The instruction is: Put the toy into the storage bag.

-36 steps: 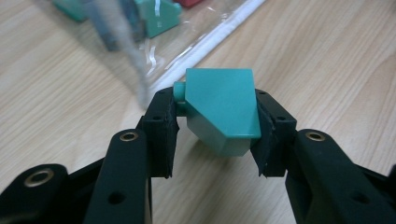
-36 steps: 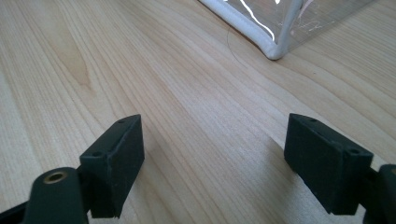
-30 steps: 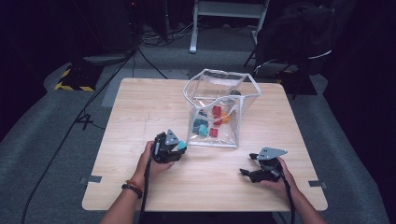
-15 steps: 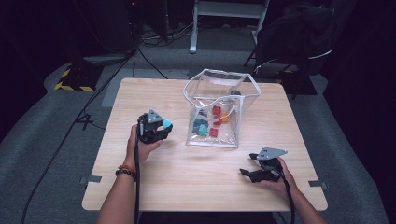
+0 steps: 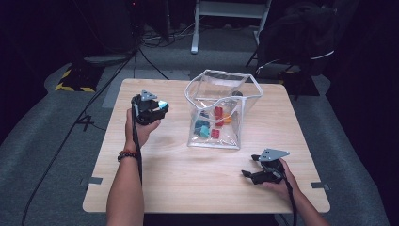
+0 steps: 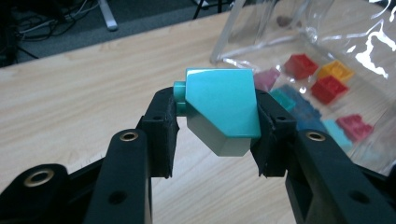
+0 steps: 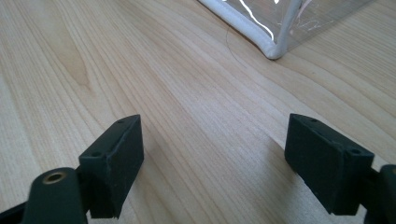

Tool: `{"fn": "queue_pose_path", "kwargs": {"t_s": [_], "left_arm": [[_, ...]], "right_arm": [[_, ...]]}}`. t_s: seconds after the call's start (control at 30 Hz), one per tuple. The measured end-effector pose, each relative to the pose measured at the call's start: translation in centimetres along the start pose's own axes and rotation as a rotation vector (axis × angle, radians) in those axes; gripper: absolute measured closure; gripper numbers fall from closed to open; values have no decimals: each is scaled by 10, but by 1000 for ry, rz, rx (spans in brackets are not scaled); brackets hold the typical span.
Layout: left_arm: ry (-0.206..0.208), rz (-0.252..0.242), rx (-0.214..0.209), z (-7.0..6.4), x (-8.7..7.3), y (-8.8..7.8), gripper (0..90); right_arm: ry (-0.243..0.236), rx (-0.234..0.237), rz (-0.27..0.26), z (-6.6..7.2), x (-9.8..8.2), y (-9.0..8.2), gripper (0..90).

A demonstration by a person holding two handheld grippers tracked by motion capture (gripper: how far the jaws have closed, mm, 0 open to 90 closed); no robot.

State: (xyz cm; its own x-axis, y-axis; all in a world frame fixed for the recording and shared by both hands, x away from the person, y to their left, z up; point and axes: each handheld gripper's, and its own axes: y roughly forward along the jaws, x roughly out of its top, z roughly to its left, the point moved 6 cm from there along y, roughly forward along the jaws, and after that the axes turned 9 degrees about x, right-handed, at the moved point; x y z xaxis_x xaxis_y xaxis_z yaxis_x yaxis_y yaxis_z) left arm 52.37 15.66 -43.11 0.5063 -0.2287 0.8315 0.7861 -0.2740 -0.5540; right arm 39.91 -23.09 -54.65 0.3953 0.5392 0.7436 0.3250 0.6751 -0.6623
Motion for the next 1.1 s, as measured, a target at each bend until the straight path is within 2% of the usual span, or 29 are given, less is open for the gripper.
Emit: {"fn": "queue_pose_path", "kwargs": {"t_s": [0.17,0.5,0.87,1.1], "left_arm": [[-3,-38,-2,-4,20,-7,567],[13,-79,10,-9,48,-20,567],[8,-115,18,-12,69,-30,567],[26,-148,17,-17,85,-39,567]], "right_arm": [[-1,0,0,0,0,0,200],[3,1,0,0,0,0,200],[3,1,0,0,0,0,200],[3,0,0,0,0,0,200]]}}
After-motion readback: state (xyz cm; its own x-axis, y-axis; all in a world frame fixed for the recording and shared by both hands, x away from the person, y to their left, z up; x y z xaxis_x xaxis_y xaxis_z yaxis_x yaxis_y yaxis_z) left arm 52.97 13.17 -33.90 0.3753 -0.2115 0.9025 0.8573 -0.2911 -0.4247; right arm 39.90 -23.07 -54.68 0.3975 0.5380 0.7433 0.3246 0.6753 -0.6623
